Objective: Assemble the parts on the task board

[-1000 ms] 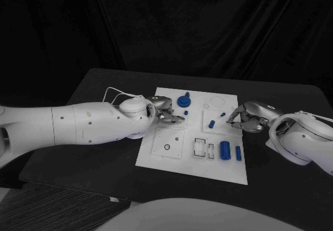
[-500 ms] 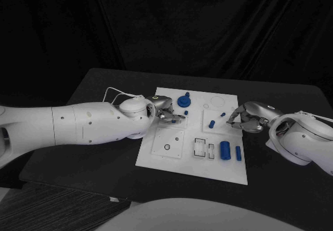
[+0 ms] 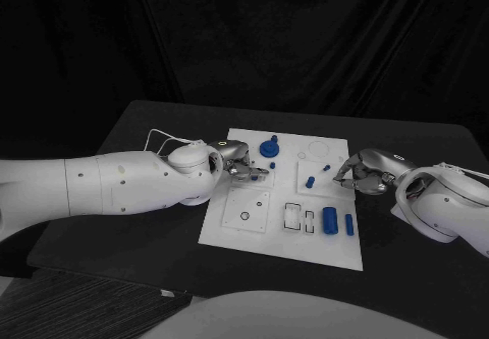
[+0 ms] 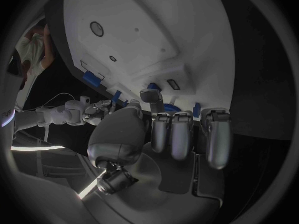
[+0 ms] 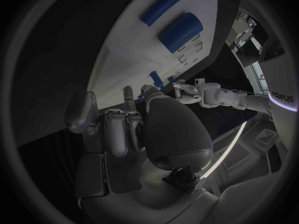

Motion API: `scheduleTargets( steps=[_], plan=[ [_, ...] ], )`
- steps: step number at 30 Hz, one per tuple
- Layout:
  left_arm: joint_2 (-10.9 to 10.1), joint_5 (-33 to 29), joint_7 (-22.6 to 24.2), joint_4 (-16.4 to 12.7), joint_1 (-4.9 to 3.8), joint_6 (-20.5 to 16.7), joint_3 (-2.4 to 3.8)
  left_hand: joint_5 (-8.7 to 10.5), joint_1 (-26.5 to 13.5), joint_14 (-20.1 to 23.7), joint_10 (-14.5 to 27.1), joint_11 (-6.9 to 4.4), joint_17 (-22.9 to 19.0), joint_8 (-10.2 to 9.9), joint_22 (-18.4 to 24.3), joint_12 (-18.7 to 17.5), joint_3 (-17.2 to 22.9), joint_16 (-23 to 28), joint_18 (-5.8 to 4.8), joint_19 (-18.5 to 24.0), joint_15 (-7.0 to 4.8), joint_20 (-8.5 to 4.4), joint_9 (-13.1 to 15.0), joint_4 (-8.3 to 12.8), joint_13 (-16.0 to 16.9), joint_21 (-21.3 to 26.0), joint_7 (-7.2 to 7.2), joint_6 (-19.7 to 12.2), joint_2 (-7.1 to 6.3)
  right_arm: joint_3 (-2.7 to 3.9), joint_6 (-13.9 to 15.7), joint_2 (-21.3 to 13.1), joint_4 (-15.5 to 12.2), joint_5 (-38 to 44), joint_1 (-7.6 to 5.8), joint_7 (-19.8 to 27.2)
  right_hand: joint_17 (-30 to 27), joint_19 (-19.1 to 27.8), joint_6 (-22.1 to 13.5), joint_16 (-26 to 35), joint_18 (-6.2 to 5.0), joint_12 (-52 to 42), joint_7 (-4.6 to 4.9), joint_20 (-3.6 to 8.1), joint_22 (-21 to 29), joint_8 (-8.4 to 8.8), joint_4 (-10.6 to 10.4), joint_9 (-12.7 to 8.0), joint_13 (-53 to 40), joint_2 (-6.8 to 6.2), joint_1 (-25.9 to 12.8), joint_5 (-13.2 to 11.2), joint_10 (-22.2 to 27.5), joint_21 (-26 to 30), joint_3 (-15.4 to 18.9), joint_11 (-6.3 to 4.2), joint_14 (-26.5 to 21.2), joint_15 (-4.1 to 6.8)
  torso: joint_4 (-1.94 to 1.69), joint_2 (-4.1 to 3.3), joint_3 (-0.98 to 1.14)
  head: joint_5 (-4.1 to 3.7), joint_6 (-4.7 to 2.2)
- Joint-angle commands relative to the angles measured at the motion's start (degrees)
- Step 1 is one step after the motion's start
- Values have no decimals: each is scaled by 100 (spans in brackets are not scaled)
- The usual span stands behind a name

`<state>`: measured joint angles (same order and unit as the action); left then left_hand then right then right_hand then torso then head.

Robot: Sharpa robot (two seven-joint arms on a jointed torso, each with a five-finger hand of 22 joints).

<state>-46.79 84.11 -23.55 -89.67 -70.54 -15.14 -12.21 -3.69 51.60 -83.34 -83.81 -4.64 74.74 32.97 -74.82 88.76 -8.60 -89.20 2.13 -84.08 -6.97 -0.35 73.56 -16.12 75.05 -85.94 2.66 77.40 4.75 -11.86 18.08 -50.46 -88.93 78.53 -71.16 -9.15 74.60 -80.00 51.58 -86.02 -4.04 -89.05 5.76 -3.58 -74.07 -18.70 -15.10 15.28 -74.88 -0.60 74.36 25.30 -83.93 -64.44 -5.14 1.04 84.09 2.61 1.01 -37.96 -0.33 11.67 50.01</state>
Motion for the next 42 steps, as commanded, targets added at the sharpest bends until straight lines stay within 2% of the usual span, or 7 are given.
scheduleTargets(
  steps=[1,12,17,22,32,37,42],
  plan=[
    [-102,-14,85,-140,-84,-285,6,83,-93,-666,-619,-101,1526,153,-1381,124,-284,-80,-110,-429,-88,-90,590,-67,1495,45,-11,49,-47,4,242,-22,-35,11,12,-5,891,49,-19,100,-137,-95,3,-20,-862,-121,-99,80,-1512,-25,122,119,-607,89,-64,31,398,-15,1,-1,-2,-6,-1],
    [-417,-156,323,-441,-823,-598,8,62,-146,-666,-619,-91,1526,234,-1377,124,-399,-80,-107,-423,-84,-91,610,-59,1495,61,-29,-10,-80,4,510,-46,-65,11,11,121,913,20,-12,83,-133,-95,2,-26,-874,-133,-160,75,-1512,-4,-240,-188,-607,84,45,33,408,-19,8,7,-3,-49,-1],
    [-338,-756,652,-298,-1035,-523,8,-193,290,-666,-619,25,1526,-833,-1366,124,-407,-80,-99,-397,13,-7,419,-39,1495,105,-168,-764,20,4,657,-53,-95,11,10,212,936,-6,1,65,-125,-95,-4,-24,-888,-143,-165,73,-1512,31,-443,-385,-607,51,106,29,417,-15,15,2,0,-41,-1],
    [-133,-1226,670,-19,-1108,32,7,-1040,1284,-666,-619,174,1526,-1750,-1358,124,-140,-80,-93,-379,130,92,230,216,1495,129,-354,-1839,148,5,919,-78,-165,11,9,407,1004,-60,14,12,-102,-95,-14,-19,-922,-154,-164,75,-1512,50,-521,-453,-607,-67,129,21,440,-8,31,-3,1,-57,-1],
    [21,-1363,1098,301,-1088,102,4,-1032,2339,-666,-619,486,1526,-2914,-1317,124,359,-80,-63,-311,398,319,-1154,451,1495,262,-727,-2480,135,5,1438,-200,-369,11,9,800,1135,-179,30,-93,-56,-95,-41,8,-989,-176,-144,80,-1512,44,-476,-337,-607,-310,108,-9,488,21,34,-13,13,-72,-1],
    [51,-902,1263,434,-1023,-361,3,-875,2306,-666,-619,458,1526,-2804,-1356,124,424,-80,-89,-367,397,372,-1635,345,1495,125,-672,-2068,-27,5,1566,-275,-464,11,9,894,1161,-202,30,-113,-48,-95,-46,15,-1001,-181,-140,81,-1512,32,-438,-274,-607,-355,93,-13,497,26,37,-32,0,-68,-1],
    [107,-719,912,606,-971,-201,3,-344,1821,-666,-619,360,1526,-2317,-1373,124,260,-80,-102,-400,302,286,-1294,34,1495,61,-562,-1830,-161,5,1532,-322,-520,11,9,879,1152,-205,38,-107,-47,-95,-50,17,-1001,-187,-138,83,-1512,30,-422,-255,-607,-357,87,-16,495,29,38,-49,-19,-65,-1]
  ],
)
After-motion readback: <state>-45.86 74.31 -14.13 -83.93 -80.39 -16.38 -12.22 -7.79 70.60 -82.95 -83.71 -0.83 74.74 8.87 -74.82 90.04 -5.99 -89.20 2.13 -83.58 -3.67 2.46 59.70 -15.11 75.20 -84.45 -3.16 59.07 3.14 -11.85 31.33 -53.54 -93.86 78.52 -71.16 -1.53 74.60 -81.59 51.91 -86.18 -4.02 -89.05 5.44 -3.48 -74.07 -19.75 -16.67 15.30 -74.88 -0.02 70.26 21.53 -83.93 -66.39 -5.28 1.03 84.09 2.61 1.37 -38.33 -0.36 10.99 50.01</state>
